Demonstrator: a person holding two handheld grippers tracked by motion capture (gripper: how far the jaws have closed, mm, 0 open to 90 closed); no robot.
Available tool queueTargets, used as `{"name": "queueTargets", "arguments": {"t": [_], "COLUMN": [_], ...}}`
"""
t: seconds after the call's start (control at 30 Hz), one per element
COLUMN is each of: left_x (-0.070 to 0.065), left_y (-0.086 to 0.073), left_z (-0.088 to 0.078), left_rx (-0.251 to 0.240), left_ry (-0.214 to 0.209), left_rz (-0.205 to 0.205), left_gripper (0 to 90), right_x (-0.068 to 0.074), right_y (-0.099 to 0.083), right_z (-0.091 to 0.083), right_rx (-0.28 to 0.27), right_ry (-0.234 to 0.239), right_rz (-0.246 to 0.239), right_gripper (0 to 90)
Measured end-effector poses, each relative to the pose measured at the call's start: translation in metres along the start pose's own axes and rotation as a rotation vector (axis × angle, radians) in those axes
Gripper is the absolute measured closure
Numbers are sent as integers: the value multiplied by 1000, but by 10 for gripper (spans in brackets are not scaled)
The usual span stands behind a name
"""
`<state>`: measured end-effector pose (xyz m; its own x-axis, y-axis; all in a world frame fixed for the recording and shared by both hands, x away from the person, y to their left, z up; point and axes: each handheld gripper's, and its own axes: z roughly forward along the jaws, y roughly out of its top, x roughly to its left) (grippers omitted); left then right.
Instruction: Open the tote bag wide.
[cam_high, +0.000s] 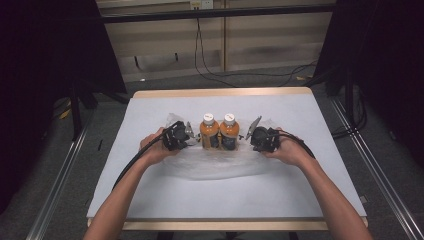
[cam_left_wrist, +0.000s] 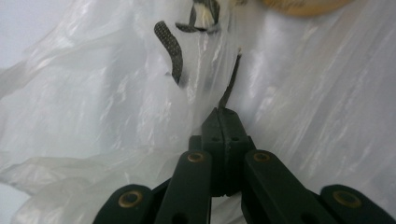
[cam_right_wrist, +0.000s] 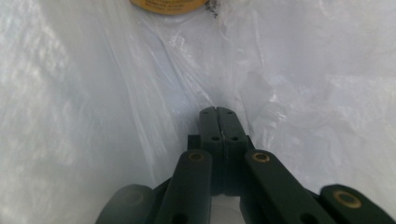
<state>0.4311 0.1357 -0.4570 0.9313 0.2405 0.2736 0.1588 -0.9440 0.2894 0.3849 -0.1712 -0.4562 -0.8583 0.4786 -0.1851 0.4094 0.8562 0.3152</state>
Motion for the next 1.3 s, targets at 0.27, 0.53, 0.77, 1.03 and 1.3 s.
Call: {"name": "queueTargets", "arguments": {"t": [0.27,0.53,0.77,1.03,1.3], "left_x": [-2,-7,5,8,12], "left_y": [-4,-16,-25,-28,-27], "left_z": [-4,-14,-12,-11,-9], "left_rx": [34,30,49,70,79], "left_ry": [-46,-157,-113,-66,-48], "left_rz": [16,38,-1,3,-3], "left_gripper": [900,900,900,900,900], "right_x": [-7,-13,-15,-17,-24], "right_y": [1,1,-4,-29,-43], "right_z": [3,6,2,-8,-13], "right_rx": [-3,-17,24,93,82], "right_ry": [-23,-55,-40,-41,8], "right_rz": [13,31,24,10,38], "right_gripper": [900,900,900,900,900]}}
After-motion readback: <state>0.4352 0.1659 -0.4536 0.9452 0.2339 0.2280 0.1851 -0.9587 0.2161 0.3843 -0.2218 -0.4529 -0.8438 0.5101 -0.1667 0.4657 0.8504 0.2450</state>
